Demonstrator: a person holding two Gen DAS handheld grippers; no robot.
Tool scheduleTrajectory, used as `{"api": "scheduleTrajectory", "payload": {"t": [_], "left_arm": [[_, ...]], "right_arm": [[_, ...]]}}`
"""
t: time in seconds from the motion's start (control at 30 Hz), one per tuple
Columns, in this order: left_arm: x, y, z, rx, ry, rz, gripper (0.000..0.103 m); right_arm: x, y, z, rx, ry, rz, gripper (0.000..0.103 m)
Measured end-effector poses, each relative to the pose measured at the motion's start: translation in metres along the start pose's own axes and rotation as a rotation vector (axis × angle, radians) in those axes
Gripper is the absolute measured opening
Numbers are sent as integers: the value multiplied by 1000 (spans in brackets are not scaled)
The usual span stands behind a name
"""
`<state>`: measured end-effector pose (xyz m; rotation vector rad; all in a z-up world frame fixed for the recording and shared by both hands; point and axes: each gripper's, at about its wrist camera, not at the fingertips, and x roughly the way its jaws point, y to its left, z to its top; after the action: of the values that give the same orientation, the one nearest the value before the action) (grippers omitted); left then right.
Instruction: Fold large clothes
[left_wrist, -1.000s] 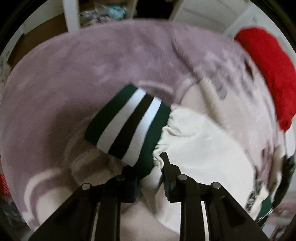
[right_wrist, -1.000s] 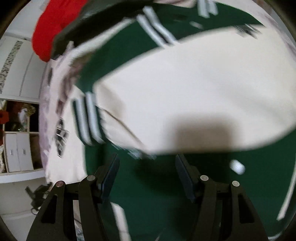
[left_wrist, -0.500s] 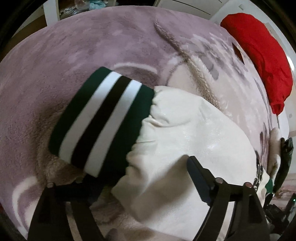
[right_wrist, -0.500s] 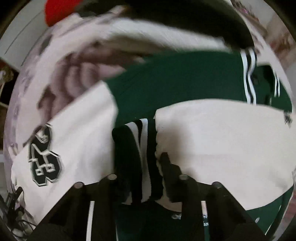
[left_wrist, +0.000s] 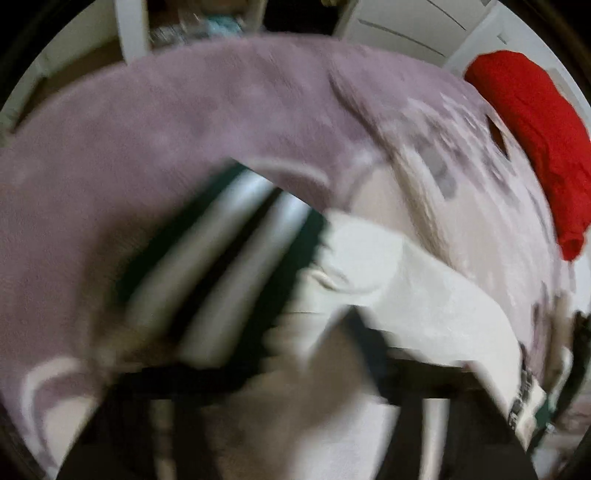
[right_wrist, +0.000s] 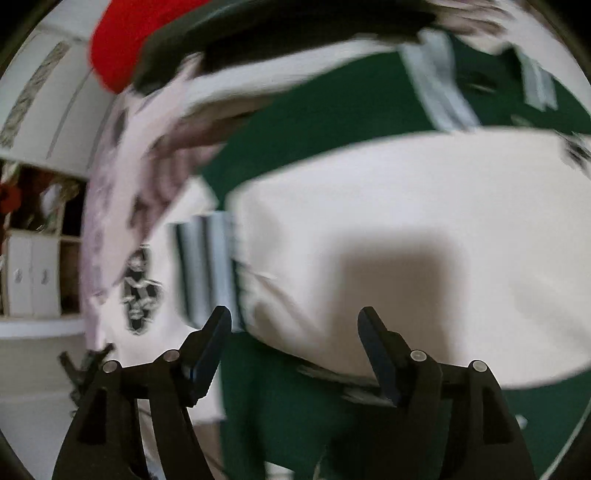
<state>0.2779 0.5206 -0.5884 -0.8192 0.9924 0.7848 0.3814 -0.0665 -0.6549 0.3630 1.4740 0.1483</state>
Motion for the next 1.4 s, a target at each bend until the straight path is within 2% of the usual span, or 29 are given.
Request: {"api": "scheduleTrajectory", "payload": {"t": [0.03,0.07,0.17,0.23,0.3,0.4,0.47,0.53,0.63,0.73,0.87,0.97,1.1,1.17,1.2,1.27,1.33,1.4], "left_arm": [[-6,2,0,5,-11,-10,19],[-16,-2,0,24,-38,2,18],[-47,-22,-4,138,-123,75,15],[-74,-39,-11,236,-189,130,14],[-103,-64,-16,325,-263,174,14],[-145,-103,-24,425,-353,185,14],[-171,-133,-33,486,-398,165,14],[-183,-164,-41,539,-426,157,13],[-206,-215,-72,635,-455,108,13],[-212,-272,-105,722,-477,84,13],[-225,-345,-174,854,-468,25,12],[-230,-401,-241,953,-430,-44,12],[-223,-476,-348,1084,-322,-159,12],[-214,-506,-398,1156,-267,-192,12],[-206,-525,-434,1202,-228,-220,12],[-193,-550,-487,1265,-183,-232,12],[-182,-565,-522,1300,-132,-240,12],[-159,-577,-560,1330,-53,-212,13]], "right_arm": [[-3,-7,-3,-9,-17,-76,84],[-7,-14,-9,-41,-37,-201,85],[-10,-20,-18,-132,-75,-457,86],[-10,-25,-23,-154,-97,-530,88],[-9,-31,-25,-169,-94,-551,89],[3,-18,-20,-189,-101,-562,89],[-1,-19,-17,-190,-118,-547,89],[5,-4,-11,-187,-129,-523,89],[5,-3,-7,-174,-137,-463,89],[-4,-22,-6,-151,-147,-403,89],[-24,-71,-7,-80,-130,-308,89],[-45,-125,-8,-13,-110,-284,89],[-79,-215,-13,117,-103,-278,89],[-92,-255,-16,172,-98,-294,89],[-99,-274,-18,200,-97,-297,89],[-112,-318,-24,264,-95,-303,89],[-119,-352,-30,311,-96,-305,89],[-124,-383,-39,354,-91,-302,89]]}}
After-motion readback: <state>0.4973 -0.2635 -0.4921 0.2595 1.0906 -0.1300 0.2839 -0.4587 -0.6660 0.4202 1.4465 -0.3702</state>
